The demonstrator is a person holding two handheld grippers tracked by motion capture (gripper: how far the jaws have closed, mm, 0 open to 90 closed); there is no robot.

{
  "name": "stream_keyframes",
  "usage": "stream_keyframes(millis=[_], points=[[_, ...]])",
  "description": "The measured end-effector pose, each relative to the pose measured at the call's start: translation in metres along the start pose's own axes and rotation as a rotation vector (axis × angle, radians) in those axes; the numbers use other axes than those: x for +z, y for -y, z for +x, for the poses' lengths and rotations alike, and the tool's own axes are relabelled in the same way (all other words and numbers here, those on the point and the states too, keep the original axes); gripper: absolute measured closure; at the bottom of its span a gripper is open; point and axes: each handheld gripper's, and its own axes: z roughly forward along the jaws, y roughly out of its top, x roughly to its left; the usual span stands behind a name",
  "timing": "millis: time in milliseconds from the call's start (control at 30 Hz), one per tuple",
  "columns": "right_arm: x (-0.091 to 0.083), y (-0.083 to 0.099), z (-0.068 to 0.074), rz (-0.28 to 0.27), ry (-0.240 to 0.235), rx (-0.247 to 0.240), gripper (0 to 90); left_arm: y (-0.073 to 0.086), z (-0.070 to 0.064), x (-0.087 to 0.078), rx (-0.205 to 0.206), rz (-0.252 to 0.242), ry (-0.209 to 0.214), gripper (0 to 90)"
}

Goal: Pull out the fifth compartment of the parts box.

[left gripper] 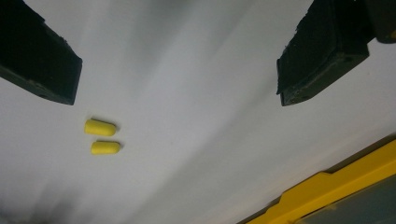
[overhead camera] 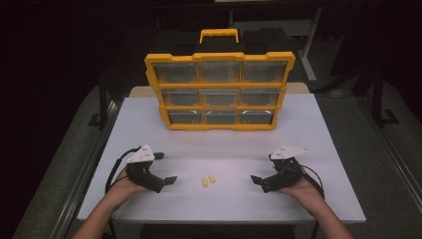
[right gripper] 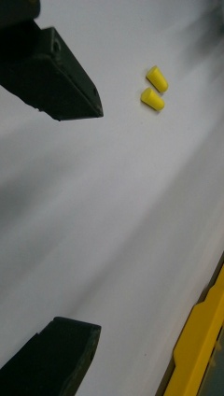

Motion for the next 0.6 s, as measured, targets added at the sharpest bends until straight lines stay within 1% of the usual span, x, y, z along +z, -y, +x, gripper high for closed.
stream_keyframes(millis=[167,200,267,300,367,567,600], points=[[-0.0005,0.0001,0.0000,-0.002,-0.003,0.002,0.0,-0.0004,0.0008,0.0012,-0.009,0.001,0.004,0.0],[-0.0005,-0.0001,-0.0003,-0.003,-0.011,0.003,0.0,-0.0004,0.0012,0.0018,-0.008,-0.001,-0.001,0.0],[-0.0004,-0.0002,-0.0003,-0.003,-0.012,0.003,0.0,-0.0004,0.0013,0.0019,-0.010,-0.001,-0.003,0.0],[-0.0001,-0.0004,-0.0002,-0.005,-0.014,0.004,0.0,-0.0005,0.0021,0.0015,-0.019,-0.002,-0.002,0.0],[0.0007,-0.0005,0.0000,-0.002,-0.018,0.003,0.0,-0.0006,0.0025,0.0008,-0.022,-0.003,-0.003,0.0],[0.0003,-0.0022,0.0012,0.000,-0.015,0.003,0.0,0.0001,0.0040,0.0006,-0.020,-0.006,0.002,0.0],[0.0008,-0.0025,0.0012,0.000,-0.014,0.006,0.0,-0.0010,0.0044,0.0009,-0.020,-0.012,0.006,0.0]])
